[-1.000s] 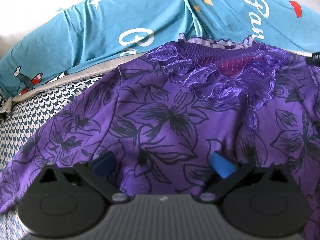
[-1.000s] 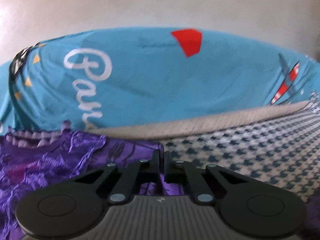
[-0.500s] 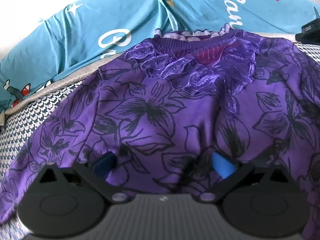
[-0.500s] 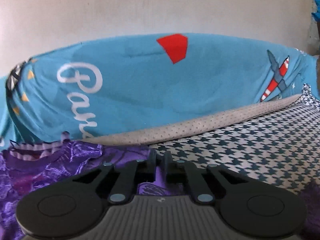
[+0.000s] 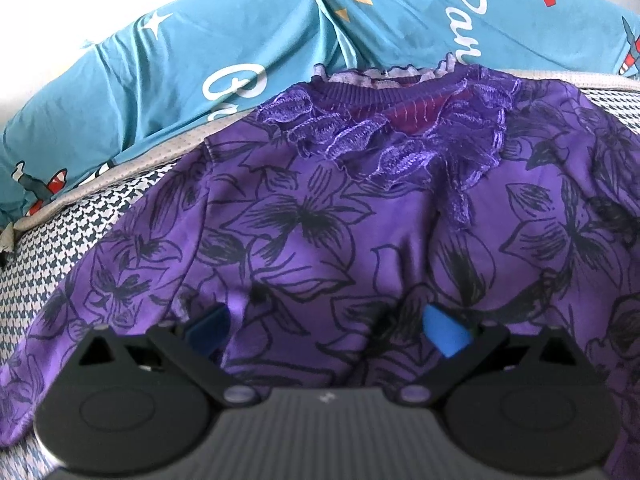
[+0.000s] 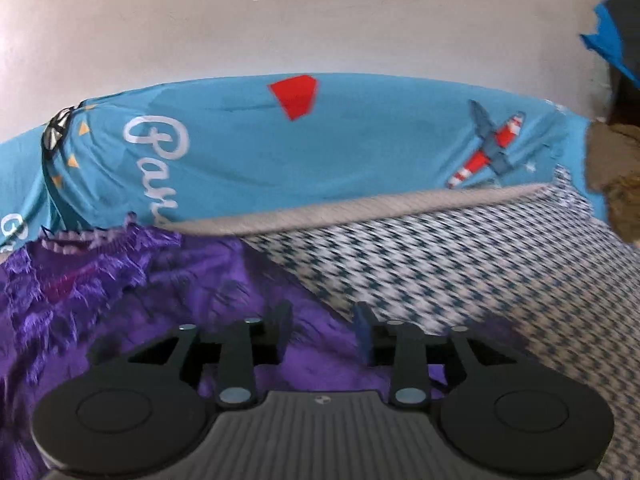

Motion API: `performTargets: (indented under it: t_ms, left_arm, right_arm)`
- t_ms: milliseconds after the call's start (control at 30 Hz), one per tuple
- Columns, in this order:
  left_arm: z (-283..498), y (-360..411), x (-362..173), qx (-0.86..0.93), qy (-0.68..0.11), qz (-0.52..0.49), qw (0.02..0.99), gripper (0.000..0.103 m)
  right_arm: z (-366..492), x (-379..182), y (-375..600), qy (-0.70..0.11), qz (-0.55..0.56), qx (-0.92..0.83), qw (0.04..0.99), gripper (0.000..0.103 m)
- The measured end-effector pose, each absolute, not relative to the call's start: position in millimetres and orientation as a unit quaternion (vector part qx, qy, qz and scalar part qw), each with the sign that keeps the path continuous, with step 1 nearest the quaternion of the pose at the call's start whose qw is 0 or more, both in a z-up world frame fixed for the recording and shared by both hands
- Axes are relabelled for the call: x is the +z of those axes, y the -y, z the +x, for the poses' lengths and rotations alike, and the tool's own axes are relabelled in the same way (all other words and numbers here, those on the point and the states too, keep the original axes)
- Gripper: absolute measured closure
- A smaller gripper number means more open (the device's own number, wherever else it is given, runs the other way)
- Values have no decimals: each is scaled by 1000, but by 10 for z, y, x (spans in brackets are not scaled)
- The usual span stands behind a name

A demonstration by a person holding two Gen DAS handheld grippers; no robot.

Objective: Fold clothes

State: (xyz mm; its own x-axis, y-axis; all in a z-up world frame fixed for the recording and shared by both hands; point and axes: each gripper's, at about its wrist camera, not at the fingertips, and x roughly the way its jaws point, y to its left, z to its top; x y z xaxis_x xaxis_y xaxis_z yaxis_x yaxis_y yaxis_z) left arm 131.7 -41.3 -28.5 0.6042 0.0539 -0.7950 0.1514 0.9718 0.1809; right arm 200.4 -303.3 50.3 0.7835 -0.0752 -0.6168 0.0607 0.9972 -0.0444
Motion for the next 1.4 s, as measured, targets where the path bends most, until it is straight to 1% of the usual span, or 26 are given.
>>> performTargets:
  t_ms: [67,133,233,367,500,700,733,767,833,867,900,933,1000,1167,1233,1300,1400]
  left_arm:
    - [1315,405,-279,-27,-445,114,888,0]
    - [1312,400,-279,-29,-448,110,887,0]
    - [1307,400,-276,-32,-451,106,886,0]
    - [1299,423,-284,-33,-451,110,885,0]
    - [1299,440,-304,-35,-454,113,883,0]
    - [1312,467,-316,-35,-457,116,881,0]
    - [1312,469,-317,-35,-457,116,881,0]
    - [1312,470,-316,-35,-457,116,881,0]
    - [1315,475,-311,-35,-458,116,881,0]
    - [1318,479,-307,-35,-458,116,881,0]
    - [1325,479,-300,-36,-458,116,880,0]
    - [1330,478,-293,-36,-459,117,880,0]
    - [1333,482,-283,-36,-459,117,880,0]
    - [1341,497,-239,-40,-459,114,880,0]
    - [1335,517,-231,-42,-459,115,880,0]
    - [1327,541,-227,-44,-459,119,879,0]
    - [1308,570,-220,-49,-459,124,878,0]
  right_arm:
    - [1872,527,3149,-321,-7,-50,946,57]
    - [1745,549,3267,-317,-4,-62,946,43]
    - [1622,515,3406,-323,-11,-87,942,33]
    - [1581,419,3578,-341,-13,-115,933,29]
    - [1661,249,3737,-380,9,-134,915,24]
    - [1814,0,3936,-422,67,-159,890,24]
    - [1834,-33,3947,-424,76,-160,888,28]
    - [1833,-46,3945,-418,77,-164,890,34]
    - [1847,-53,3920,-405,65,-169,896,80]
    - [1854,-56,3911,-400,61,-171,898,88]
    - [1855,-54,3909,-395,60,-171,901,95]
    - [1860,-39,3906,-387,59,-172,904,97]
    - [1864,22,3893,-362,53,-175,914,98]
    - [1760,369,3731,-216,-51,-261,939,98]
    - [1751,463,3710,-163,-69,-295,939,98]
    - [1814,501,3774,-145,-63,-318,935,98]
    - [1974,409,3935,-185,-42,-341,920,98]
